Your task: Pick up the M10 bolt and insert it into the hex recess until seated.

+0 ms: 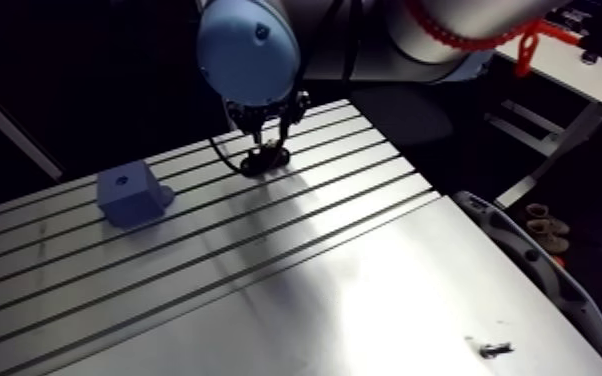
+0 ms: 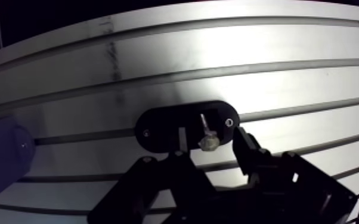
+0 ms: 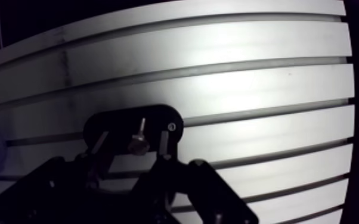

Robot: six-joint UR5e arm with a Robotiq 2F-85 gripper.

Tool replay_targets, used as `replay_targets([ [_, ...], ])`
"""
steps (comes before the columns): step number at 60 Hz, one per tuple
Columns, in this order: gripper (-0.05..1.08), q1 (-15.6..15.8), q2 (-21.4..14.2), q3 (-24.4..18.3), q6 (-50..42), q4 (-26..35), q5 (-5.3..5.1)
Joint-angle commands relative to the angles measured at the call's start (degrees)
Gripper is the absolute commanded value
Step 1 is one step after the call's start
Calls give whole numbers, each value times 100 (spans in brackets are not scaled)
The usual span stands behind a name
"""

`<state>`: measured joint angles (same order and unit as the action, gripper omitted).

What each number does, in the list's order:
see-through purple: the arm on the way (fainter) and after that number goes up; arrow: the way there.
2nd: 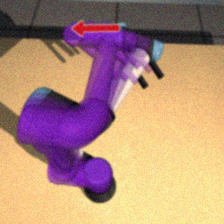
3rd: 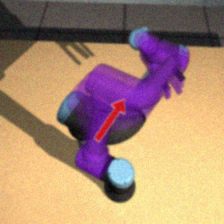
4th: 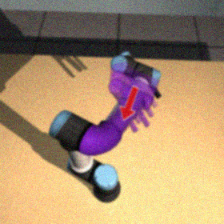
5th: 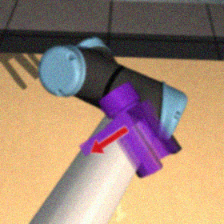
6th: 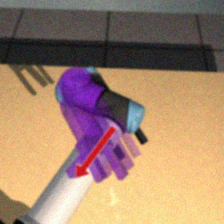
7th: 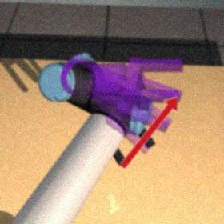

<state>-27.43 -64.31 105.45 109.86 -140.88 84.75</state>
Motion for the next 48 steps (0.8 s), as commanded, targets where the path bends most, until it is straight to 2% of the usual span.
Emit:
replay_targets([
  [1, 50, 0, 19, -11, -4, -6, -6],
  [16, 51, 0, 29, -10, -4, -6, -23],
  [48, 51, -9, 117, -62, -4, 46, 18],
])
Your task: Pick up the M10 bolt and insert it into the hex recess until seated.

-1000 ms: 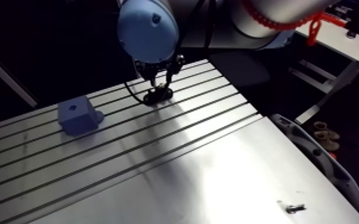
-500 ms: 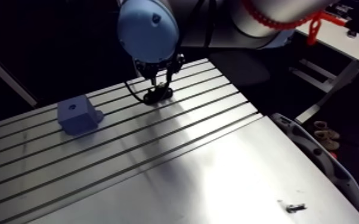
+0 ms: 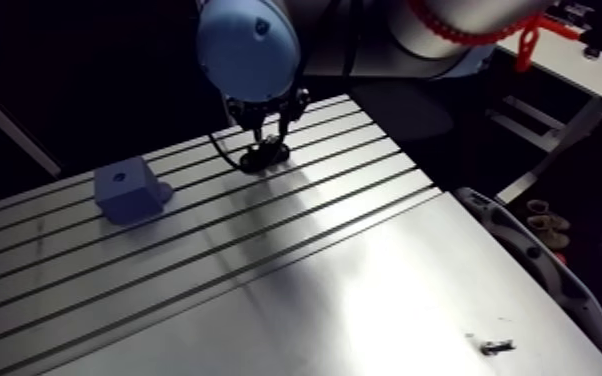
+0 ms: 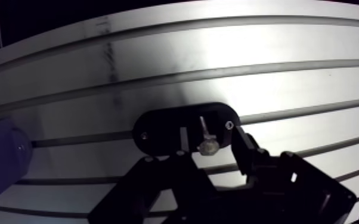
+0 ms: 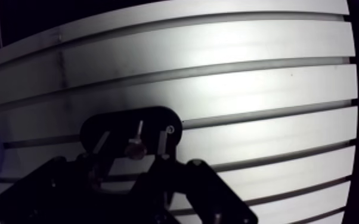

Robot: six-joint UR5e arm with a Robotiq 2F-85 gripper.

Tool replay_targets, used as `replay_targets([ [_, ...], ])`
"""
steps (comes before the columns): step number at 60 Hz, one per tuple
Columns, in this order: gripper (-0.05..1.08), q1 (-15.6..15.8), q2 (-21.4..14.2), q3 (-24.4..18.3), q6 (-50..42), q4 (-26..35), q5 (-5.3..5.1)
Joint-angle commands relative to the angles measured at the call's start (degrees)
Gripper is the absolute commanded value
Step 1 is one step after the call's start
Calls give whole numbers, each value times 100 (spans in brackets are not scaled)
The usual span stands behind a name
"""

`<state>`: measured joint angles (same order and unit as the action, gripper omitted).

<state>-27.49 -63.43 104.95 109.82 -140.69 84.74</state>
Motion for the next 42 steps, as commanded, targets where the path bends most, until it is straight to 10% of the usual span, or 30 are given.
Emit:
replay_targets([
  [1, 51, -2, 22, -13, 0, 27, 20],
  [42, 53, 5, 3, 13, 0, 36, 20],
])
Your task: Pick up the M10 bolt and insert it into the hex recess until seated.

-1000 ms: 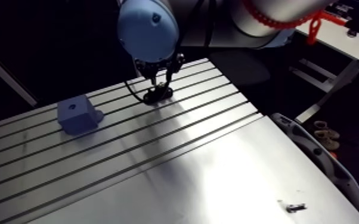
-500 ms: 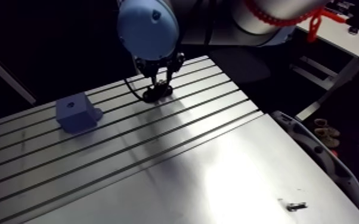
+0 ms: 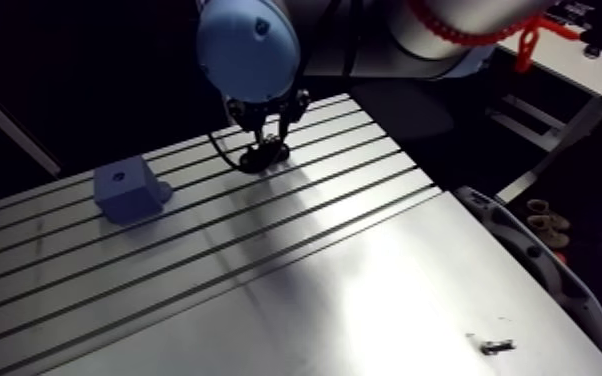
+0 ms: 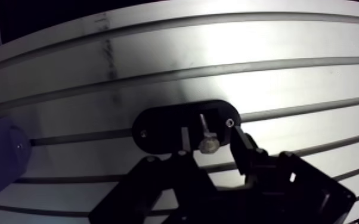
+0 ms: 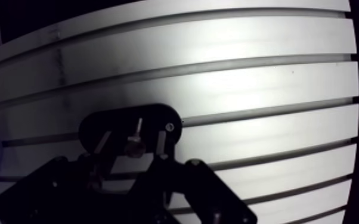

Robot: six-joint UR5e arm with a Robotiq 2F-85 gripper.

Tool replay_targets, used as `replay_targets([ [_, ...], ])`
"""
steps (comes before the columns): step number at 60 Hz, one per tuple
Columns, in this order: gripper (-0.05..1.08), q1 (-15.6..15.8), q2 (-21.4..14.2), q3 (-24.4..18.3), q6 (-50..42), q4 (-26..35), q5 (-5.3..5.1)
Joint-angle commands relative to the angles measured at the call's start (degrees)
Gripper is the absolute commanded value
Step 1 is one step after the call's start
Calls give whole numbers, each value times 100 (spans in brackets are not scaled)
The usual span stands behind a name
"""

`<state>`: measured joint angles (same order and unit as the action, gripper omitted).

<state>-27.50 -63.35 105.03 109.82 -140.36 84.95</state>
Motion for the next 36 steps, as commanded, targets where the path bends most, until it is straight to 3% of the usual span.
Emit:
replay_targets([
  [1, 53, 6, -5, 5, 0, 4, 0],
  [36, 58, 7, -5, 13, -35, 4, -1],
])
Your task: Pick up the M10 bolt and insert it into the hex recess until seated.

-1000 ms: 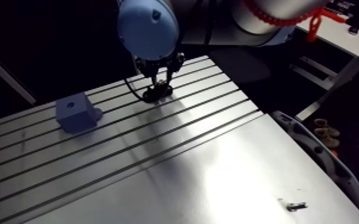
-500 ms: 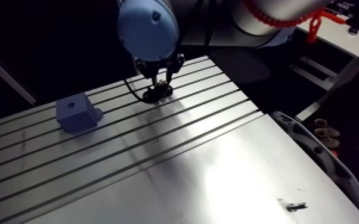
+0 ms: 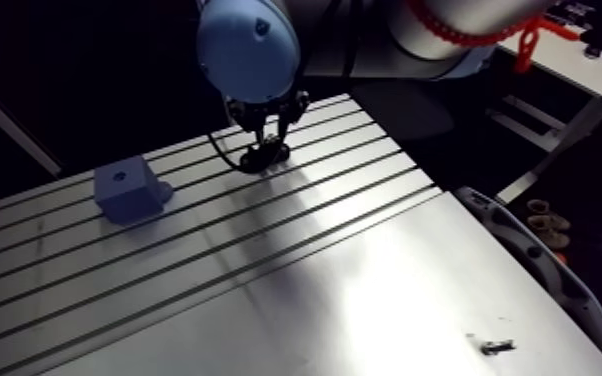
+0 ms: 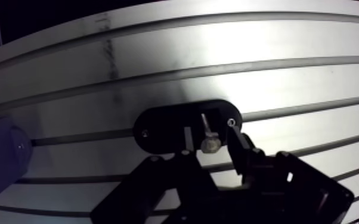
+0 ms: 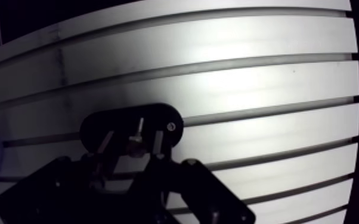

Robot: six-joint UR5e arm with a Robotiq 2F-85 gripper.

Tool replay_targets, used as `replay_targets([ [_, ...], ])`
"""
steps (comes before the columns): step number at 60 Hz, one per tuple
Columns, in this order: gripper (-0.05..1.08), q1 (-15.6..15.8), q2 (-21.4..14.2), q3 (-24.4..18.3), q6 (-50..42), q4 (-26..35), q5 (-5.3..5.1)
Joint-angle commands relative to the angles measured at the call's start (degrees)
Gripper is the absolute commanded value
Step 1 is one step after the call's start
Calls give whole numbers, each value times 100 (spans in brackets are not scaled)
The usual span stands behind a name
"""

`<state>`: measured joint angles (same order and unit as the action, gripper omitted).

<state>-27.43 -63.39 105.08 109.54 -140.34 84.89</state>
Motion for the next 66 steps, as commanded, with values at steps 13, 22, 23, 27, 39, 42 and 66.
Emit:
replay_targets([
  [13, 61, 0, 7, 0, 0, 1, 6],
  [22, 62, 0, 16, -9, 2, 1, 6],
  [23, 62, 0, 16, -9, 2, 1, 6],
  [27, 63, 0, 16, -9, 2, 1, 6],
  [39, 65, 0, 16, -18, 1, 1, -3],
  [42, 65, 0, 24, -18, 2, 1, -3],
  [66, 68, 0, 17, -18, 2, 1, -3],
])
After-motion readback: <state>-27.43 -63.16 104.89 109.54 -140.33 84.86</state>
